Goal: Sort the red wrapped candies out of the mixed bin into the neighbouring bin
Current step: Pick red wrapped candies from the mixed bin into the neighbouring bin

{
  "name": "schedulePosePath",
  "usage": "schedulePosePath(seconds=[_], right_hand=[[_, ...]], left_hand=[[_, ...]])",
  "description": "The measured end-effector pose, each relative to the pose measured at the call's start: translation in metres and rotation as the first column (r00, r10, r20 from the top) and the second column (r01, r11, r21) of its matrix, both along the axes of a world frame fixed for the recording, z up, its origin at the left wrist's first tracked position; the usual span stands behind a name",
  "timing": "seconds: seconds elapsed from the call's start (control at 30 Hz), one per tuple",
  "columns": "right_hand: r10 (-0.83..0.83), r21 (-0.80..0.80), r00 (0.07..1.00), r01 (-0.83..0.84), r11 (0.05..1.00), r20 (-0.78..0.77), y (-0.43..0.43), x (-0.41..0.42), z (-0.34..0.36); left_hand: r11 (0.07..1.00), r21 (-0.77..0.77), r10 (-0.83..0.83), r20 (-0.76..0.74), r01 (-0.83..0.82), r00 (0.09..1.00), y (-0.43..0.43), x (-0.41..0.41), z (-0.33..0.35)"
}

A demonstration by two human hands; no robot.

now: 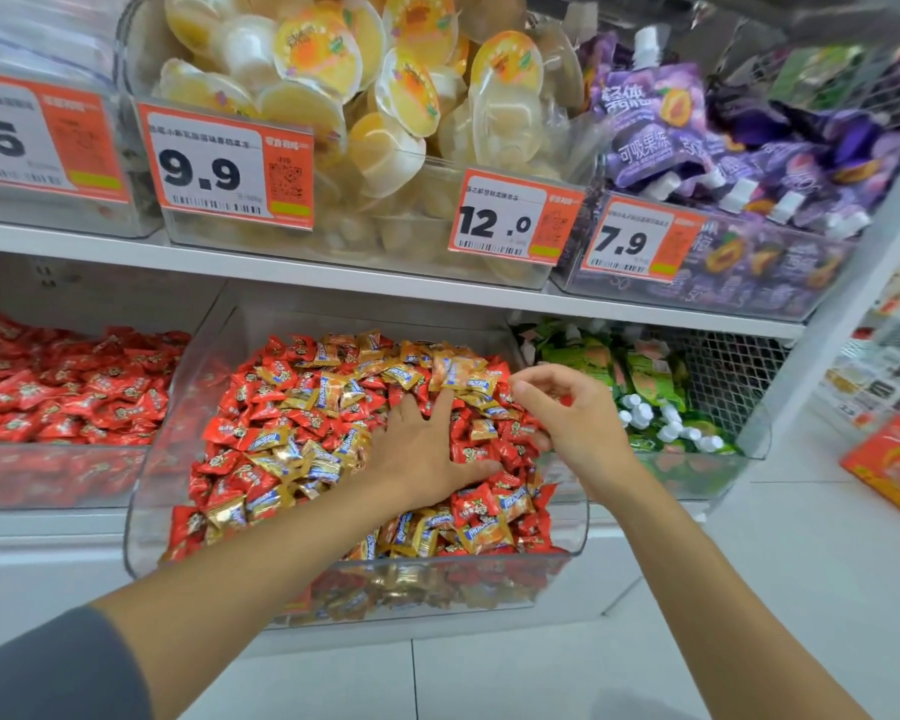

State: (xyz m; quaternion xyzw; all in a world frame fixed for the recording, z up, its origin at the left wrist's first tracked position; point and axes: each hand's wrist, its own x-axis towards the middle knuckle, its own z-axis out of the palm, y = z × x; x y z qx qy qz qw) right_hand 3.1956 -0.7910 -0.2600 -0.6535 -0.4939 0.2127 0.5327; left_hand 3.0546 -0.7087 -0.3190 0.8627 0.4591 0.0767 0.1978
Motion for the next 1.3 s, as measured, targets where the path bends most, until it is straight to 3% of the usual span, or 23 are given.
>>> schedulePosePath(seconds=[0.33,0.43,0.63,0.8,1.03,1.17,1.3], right_hand=[[-0.003,-0.013,1.000,0.003,1.000,-0.003,-0.001,0.002,0.002],[0.014,-0.035,0.999,-0.015,0.999,-0.030,-0.003,0.001,0.004],[0.031,-0.075,0.999,-0.030,0.997,0.023,-0.006,0.000,0.005],[0.100,-0.108,0.984,-0.084,0.991,0.146,-0.006,-0.010,0.005],[0.177,-0.249,0.898,-0.078,0.965,0.403,0.002,-0.027,-0.005],[0.181,-0.216,0.911,-0.105,0.971,0.370,0.009,-0.039,-0.002],[0.214,-0.213,0.912,-0.145,0.966,0.349,0.016,-0.048,0.000]], left_hand=[[0.986,0.077,-0.155,0.067,0.150,0.986,0.006,-0.004,-0.002],[0.977,-0.036,-0.192,0.266,0.208,0.945,0.012,-0.013,0.005],[0.939,-0.245,-0.087,0.511,0.242,0.855,0.027,-0.057,0.044],[0.914,-0.358,0.043,0.555,0.192,0.831,0.033,-0.090,0.052],[0.923,-0.361,0.109,0.585,0.137,0.804,0.040,-0.115,0.048],[0.888,-0.442,0.202,0.616,0.122,0.762,0.044,-0.121,0.048],[0.913,-0.395,0.200,0.648,0.101,0.735,0.045,-0.127,0.051]])
